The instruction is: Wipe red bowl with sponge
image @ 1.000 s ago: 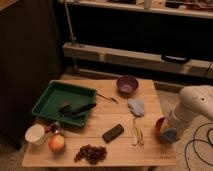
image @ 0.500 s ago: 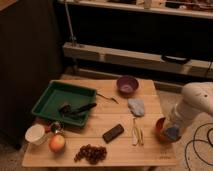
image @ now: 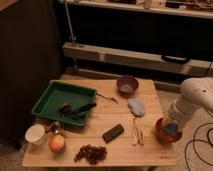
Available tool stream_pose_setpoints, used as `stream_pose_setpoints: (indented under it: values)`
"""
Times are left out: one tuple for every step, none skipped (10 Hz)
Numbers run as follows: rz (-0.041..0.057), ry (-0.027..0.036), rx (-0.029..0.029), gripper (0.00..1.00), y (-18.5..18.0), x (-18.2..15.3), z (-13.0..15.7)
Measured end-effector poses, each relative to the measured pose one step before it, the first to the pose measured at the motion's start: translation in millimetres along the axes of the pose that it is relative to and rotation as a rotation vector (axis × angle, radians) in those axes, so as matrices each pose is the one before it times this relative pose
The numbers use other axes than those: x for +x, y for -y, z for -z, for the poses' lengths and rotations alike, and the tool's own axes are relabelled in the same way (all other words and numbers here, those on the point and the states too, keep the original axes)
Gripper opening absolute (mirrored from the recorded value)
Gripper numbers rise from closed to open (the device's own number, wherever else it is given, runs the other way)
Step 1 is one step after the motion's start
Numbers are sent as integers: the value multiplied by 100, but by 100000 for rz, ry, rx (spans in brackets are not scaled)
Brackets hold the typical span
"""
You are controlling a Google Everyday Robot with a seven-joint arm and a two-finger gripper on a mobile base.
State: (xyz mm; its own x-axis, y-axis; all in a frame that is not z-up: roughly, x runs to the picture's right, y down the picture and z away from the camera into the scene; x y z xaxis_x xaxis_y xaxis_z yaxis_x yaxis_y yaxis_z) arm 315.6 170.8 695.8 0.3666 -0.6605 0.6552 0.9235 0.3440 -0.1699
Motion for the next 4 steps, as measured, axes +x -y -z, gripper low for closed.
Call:
stream_pose_setpoints:
  values:
    - [780,-2,234,0,319,191,120]
    - [822,62,475,0,228,121,99]
    - [694,183,522,0,167,41,-38]
    - [1285,238,825,0,328,-4,-35]
